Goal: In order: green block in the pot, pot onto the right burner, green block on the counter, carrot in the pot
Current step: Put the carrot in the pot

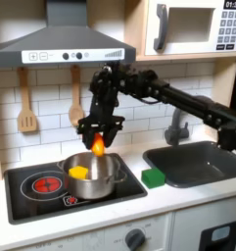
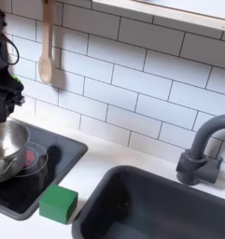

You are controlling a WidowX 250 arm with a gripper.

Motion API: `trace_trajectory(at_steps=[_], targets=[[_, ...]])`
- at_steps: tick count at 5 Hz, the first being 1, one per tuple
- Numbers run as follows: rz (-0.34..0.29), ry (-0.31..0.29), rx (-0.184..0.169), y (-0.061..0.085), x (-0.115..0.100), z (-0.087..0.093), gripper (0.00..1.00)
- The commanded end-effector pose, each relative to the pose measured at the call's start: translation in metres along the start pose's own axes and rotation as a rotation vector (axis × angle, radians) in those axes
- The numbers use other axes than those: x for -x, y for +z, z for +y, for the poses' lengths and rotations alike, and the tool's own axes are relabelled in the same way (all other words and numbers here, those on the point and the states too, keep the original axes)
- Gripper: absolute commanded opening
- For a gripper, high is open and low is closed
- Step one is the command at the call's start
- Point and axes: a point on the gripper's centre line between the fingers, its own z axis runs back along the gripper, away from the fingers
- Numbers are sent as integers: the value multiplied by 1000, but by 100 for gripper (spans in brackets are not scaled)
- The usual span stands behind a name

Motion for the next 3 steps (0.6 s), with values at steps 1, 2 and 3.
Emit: trace_trajectory(at_steps=[1, 2, 3], targets=[[17, -5, 11, -6, -9, 0, 100], [9, 9, 9, -7, -17, 2, 100], [13, 11, 4, -8, -16, 4, 100]])
